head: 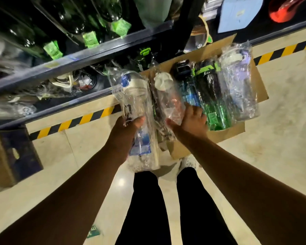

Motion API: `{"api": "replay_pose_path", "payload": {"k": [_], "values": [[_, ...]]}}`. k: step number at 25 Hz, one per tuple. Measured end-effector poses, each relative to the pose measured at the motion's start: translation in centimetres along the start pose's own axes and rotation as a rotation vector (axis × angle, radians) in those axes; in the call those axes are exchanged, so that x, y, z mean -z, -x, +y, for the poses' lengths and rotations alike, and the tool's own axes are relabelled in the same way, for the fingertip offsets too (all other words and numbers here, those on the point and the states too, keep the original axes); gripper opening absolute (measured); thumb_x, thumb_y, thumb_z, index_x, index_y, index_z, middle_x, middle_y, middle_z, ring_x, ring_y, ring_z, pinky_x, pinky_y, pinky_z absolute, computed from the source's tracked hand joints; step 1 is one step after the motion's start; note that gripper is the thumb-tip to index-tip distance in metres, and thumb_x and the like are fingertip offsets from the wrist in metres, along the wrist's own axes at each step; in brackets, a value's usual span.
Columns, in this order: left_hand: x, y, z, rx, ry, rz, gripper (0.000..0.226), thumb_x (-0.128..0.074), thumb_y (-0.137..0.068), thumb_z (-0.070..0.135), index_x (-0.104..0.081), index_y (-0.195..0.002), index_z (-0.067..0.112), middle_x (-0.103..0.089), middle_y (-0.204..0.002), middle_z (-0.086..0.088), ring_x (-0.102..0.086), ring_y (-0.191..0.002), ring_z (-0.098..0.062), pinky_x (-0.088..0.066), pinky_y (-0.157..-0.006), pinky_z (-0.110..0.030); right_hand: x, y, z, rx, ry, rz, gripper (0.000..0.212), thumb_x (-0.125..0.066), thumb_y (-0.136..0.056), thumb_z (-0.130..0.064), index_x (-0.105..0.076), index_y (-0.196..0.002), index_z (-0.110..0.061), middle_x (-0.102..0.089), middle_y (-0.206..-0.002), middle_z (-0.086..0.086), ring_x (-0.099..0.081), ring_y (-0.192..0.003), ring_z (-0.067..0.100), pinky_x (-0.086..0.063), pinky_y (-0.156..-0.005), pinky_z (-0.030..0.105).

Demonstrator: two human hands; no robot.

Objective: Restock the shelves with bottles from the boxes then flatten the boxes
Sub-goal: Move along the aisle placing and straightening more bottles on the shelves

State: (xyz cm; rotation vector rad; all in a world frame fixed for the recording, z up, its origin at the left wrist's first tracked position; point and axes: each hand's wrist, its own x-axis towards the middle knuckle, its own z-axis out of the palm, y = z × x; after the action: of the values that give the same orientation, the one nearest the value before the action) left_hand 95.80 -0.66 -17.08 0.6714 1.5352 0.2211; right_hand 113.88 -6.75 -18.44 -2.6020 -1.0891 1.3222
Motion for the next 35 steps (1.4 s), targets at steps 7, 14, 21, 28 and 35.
{"api": "replay_pose_path", "payload": {"k": [7,14,21,28,35], "values": [[4.3,-0.2,-1.6,0.086,0.015,0.025,0.049,-0.068,-0.091,0.038,-0.056,-0.131,0.013,-0.057,-0.122,-0.03,-0.062,-0.058,-0.024,-0.051,-0.044,-0.031,-2.5,-5.6,-3.0,-0.209,0.195,0.008,0.124,-0.079,-0.071,-0.057,0.002,-0.156,-0.018,-0.022,-0.158,0.024,-0.028,-0.141,0.046,-0.039,-0.105,0.056],[6.7,0.1,0.2,0.075,0.032,-0.046,0.043,-0.068,-0.091,0.038,-0.056,-0.128,0.019,-0.063,-0.118,-0.023,-0.066,-0.076,-0.026,-0.047,-0.045,-0.018,-1.0,-2.0,-2.7,-0.142,-0.509,0.019,0.078,-0.083,-0.076,-0.02,-0.038,-0.139,-0.014,-0.061,-0.118,0.003,-0.064,-0.099,0.024,-0.054,-0.08,0.033],[6.5,3.1,5.4,-0.074,0.156,-0.116,0.022,-0.065,-0.093,0.03,-0.065,-0.113,0.022,-0.066,-0.068,0.013,-0.061,-0.061,-0.011,-0.046,-0.048,-0.017,2.0,6.2,-5.5,0.007,-1.133,-0.134,0.091,-0.078,-0.075,-0.004,-0.031,-0.151,-0.02,-0.054,-0.14,0.002,-0.057,-0.124,0.016,-0.049,-0.101,0.029],[9.0,9.4,8.9,-0.226,0.306,-0.051,0.106,-0.088,-0.061,0.054,-0.04,-0.151,0.023,-0.063,-0.137,0.003,-0.062,-0.121,-0.019,-0.049,-0.104,-0.046,4.2,10.9,-8.9,0.215,-1.0,-0.24,0.106,-0.088,-0.062,-0.034,-0.029,-0.15,-0.035,-0.041,-0.151,-0.01,-0.043,-0.131,0.006,-0.038,-0.108,0.031],[12.0,14.4,11.2,-0.369,0.343,-0.002,0.11,-0.087,-0.066,0.048,-0.03,-0.156,0.025,-0.051,-0.148,0.011,-0.048,-0.135,-0.012,-0.033,-0.117,-0.045,5.7,15.0,-12.0,0.405,-0.923,-0.291,0.089,-0.087,-0.062,-0.035,-0.043,-0.139,-0.044,-0.06,-0.131,-0.017,-0.058,-0.121,0.009,-0.053,-0.094,0.033]]}}
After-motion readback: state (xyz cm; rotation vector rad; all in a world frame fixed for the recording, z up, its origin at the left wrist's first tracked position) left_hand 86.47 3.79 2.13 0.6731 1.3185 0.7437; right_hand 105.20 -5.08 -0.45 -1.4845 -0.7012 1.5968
